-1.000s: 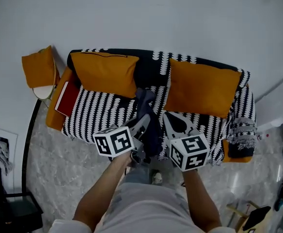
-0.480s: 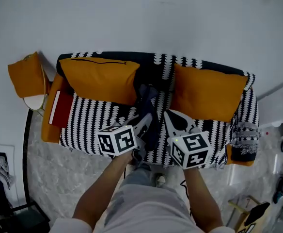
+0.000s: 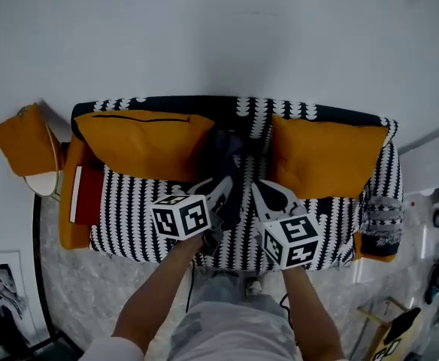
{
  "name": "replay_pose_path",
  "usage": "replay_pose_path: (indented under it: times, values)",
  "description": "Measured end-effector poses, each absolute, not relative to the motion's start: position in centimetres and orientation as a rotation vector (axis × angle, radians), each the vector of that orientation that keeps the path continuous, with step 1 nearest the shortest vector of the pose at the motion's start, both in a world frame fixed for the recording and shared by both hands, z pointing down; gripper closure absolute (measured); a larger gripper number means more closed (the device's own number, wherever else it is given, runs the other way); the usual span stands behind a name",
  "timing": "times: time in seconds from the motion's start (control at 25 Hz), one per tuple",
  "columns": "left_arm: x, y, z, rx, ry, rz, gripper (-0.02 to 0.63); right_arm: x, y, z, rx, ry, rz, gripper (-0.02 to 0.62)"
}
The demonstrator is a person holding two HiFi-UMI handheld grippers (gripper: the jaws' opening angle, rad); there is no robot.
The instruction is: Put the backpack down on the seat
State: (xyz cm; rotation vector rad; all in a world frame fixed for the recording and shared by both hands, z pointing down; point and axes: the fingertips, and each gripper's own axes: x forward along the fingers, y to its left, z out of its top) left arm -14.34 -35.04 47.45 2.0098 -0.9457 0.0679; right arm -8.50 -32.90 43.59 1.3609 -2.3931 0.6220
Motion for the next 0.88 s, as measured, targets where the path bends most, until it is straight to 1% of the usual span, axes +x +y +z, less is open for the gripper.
replay_pose_path:
  times: [0.36,0.72,0.88]
  values:
    - [-14.8,-40.2,50.4,2.062,-0.92,0.132,0.589,-7.8,-37.9,45.6,1.399,-2.357,0.653,0.594]
    - [-12.9,-42.9,54.1,2.054,-0.965,0.132,0.589,-7.3,-38.4,50.1,1.338,-2.365,0.717,0.594]
    - [-11.5,-42.5,55.3,2.021,-0.955,0.074,0.589,-6.7,-37.7,51.6,1.311,-2.374,0.751,0.594]
